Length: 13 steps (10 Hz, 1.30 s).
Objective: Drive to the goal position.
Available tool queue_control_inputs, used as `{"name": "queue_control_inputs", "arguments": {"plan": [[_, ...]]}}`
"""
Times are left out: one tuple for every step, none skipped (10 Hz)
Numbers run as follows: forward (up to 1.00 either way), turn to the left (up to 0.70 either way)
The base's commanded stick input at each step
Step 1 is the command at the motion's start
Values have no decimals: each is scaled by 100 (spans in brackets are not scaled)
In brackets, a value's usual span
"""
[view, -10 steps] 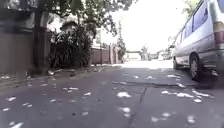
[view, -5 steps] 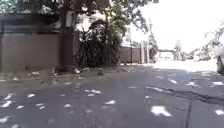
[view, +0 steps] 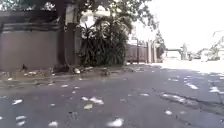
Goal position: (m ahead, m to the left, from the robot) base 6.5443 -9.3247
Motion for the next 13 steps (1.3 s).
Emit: {"name": "queue_control_inputs", "arguments": {"plan": [[100, -40], [100, -40], [100, -40], [100, -40], [100, -40], [100, -40], [100, -40], [100, -40], [100, -40], [100, -40], [100, -40], [100, -40], [100, -40]]}}
